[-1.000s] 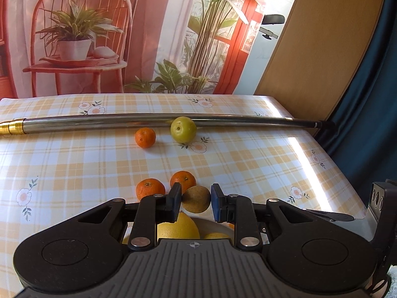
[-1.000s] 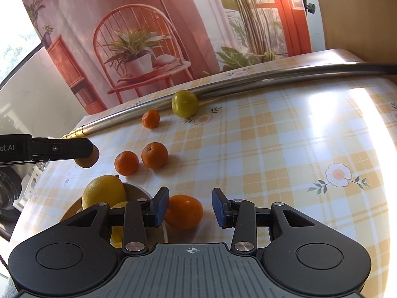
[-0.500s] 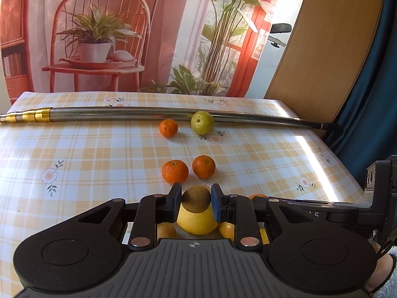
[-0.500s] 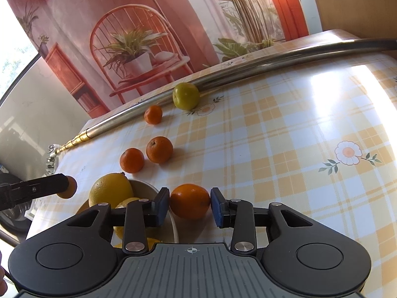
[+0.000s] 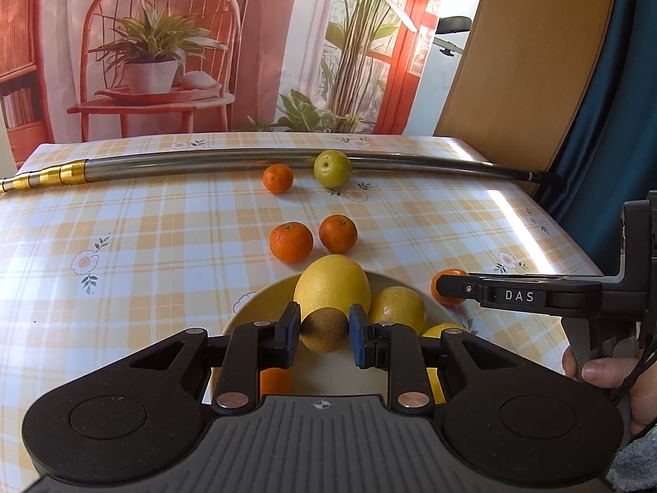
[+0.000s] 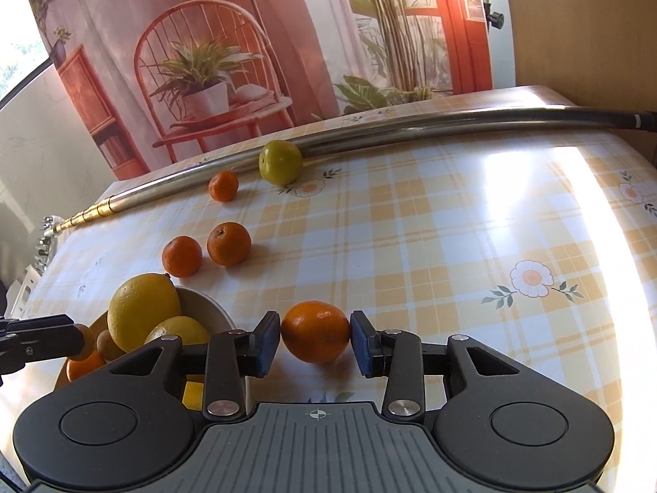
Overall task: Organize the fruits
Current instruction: 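Carry the kiwi toward the bowl with the left tool while the right tool grasps an orange, then lower the kiwi into the bowl and open the left tool while the right tool carries the orange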
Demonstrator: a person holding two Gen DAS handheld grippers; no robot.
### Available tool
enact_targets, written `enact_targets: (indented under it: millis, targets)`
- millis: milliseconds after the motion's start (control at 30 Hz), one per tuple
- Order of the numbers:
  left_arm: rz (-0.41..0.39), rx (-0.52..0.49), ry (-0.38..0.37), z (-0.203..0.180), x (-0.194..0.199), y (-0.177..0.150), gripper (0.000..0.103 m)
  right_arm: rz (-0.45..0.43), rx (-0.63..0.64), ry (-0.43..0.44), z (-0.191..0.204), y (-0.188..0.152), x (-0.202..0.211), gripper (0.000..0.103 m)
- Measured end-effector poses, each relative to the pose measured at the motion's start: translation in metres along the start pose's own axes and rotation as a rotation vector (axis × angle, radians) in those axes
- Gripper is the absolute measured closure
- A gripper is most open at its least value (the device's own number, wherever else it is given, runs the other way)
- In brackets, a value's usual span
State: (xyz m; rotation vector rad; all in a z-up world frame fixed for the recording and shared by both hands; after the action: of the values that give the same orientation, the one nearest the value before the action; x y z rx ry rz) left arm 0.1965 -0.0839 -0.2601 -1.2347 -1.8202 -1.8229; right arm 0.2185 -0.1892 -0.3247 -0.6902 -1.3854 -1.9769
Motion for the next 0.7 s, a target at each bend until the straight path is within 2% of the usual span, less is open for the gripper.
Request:
enact_targets:
  millis: [300,700]
  targets:
    - [0.021,0.014,-0.019,0.000,0.000,-0.008,0.076,-0.005,-0.005,0.009,0.000,0.001,0.000,0.069]
    - [0.058,-0.012,-0.040,-0.007,0.000,-0.022,0.076,-0.061,0.037,0.031,0.020,0.013,0.027,0.069]
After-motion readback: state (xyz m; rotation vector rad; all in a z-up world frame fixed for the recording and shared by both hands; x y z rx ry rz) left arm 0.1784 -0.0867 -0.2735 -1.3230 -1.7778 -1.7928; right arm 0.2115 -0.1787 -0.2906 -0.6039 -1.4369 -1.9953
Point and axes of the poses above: each gripper's, at about its wrist camera, not at the fingertips, and x roughly against the way its jaws point, z to its left, y to its top, the point moved 10 cm from there along -x, roughly the way its jaws point, and after that the axes turned 4 degrees about z, right-handed, at the moved point
